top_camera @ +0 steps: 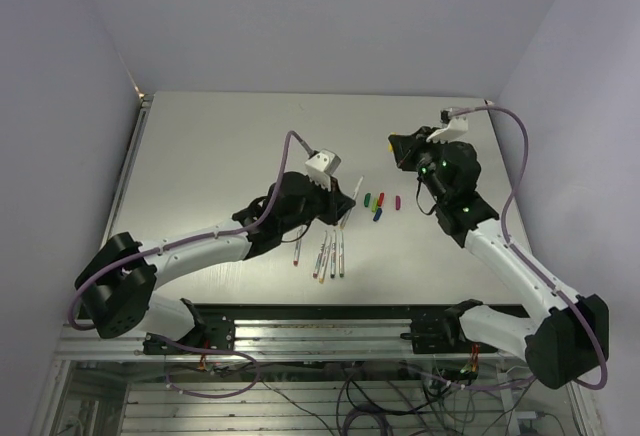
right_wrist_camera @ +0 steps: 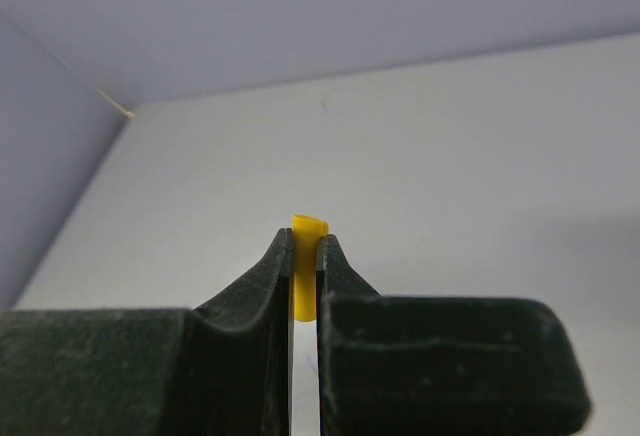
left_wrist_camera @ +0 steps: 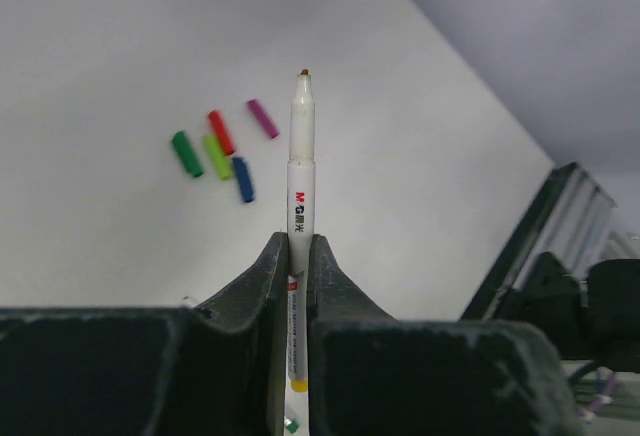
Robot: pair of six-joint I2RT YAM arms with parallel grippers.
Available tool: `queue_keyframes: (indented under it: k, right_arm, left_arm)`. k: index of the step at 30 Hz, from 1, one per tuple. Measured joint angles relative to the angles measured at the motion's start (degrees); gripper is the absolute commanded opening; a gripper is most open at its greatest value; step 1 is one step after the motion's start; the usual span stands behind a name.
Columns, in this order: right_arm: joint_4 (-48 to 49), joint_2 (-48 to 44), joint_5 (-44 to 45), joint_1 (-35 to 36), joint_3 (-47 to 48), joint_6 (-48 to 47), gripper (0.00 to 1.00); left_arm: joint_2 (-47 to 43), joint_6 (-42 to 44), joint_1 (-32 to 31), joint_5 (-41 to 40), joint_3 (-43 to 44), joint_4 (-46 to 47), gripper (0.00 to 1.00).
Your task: Insert the pens into the pen caps
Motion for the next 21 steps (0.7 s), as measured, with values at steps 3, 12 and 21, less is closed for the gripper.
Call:
queue_keyframes:
  k: [3, 12, 21]
  right_arm:
    - [4.68, -1.86, -1.79, -0.02, -1.90, 1.22, 0.00]
    - [17.55, -5.38, -9.55, 0.00, -10.08, 5.14, 0.00]
    - [26.88, -7.65, -14.43, 0.00, -14.62, 6.60, 0.00]
  left_arm:
    - [0.50, -1.77, 0.00, 2.51, 0.00, 4.04, 0.07]
    - [3.43, -7.41, 0.00, 6.12, 0.09, 11.04, 0.07]
    - [3.76, -9.20, 0.00, 6.99, 0.11, 14.84, 0.07]
